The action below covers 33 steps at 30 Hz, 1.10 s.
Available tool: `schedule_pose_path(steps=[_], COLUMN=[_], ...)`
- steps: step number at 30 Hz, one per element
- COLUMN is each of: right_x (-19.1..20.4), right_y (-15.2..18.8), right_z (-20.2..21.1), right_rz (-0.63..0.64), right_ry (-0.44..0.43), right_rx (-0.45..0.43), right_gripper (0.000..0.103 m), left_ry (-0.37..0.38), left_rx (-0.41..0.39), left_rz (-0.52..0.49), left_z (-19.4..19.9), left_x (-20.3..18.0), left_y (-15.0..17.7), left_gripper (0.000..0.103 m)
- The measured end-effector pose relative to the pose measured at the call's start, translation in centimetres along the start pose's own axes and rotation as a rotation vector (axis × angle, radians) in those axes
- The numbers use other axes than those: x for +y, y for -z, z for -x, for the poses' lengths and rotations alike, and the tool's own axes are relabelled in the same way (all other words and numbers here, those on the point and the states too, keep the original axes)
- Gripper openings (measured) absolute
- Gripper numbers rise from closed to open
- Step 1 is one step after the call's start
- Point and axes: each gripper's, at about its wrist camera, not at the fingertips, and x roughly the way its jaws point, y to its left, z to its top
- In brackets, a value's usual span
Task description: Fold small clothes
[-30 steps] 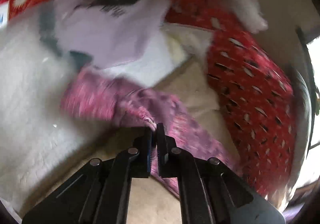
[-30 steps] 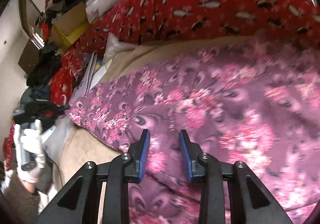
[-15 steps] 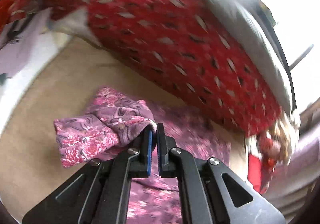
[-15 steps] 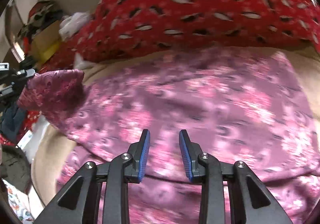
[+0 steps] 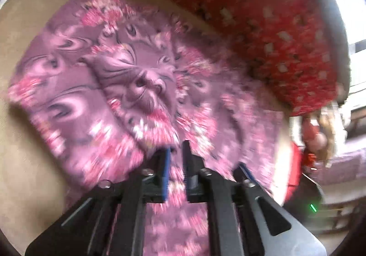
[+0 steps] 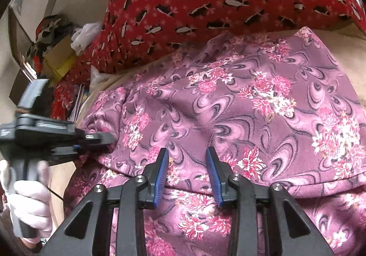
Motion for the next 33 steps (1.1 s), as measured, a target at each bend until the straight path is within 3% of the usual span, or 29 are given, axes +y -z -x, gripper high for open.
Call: schedule_pose_path(steps=[2,4,8,14,16,18,20,22,25,28,31,33], right_x=[0.6,2.0,7.8,16.7,19.0,20.7,21.7,21.0,17.5,12.3,5.1,1.1], right_y=[-0.5,-1.3,-2.8,-1.0,0.4,1.6,2.3,1.6,-1.0,-3.0,-4.5,-5.0], right_z=[0.4,0.8,0.2,-3.2,-4.3,-5.8,-8.1,-8.6,-6.6,-3.0,0.4,1.8], right_rz=[0.017,0.053,0.220,0.518,0.602,0.672,0.723,0.666,0.398,0.159,-0.073,-0.167], right_ry=[0.009,-0.014,-0.077,-0.144,-0.157,-0.131,-0.050,-0.054,-0.230,-0.322,-0.361,-0.334], right_rx=[0.011,-0.007,-0.007,0.086,0.108,0.132,0.159,0.148,0.126,0.044,-0.029,-0.061], right_gripper=[0.038,0.039,0.055,0.054,0.058,0.060,0.051,0.006,0.006,0.006,0.006,0.006], left_ry=[0.045,0.043,0.028,0.041,0.047,0.052,0.047,0.038,0.053,0.076,0.092,0.090], left_rx=[-0.080,-0.163,-0.184,-0.165,-0.161,-0.154,-0.146,-0.147,-0.144,-0.138,-0.126,-0.110], left_rz=[0.005,0.055,0.199,0.306,0.334,0.356,0.348,0.325,0.296,0.266,0.233,0.219], left_z=[3.5,6.4,8.3,8.2,8.0,7.8,7.7,7.7,7.5,7.1,6.3,5.4], left_x=[1.3,3.4,8.3,12.9,13.7,14.4,14.3,13.9,12.7,11.2,9.4,8.3], left_y=[0.6,0.7,-0.3,-0.6,-0.7,-0.4,-0.2,-0.3,-0.5,-0.7,-0.9,-0.9], left_gripper=[0.039,0.051,0.051,0.051,0.051,0.051,0.051,0.051,0.051,0.051,0.051,0.051])
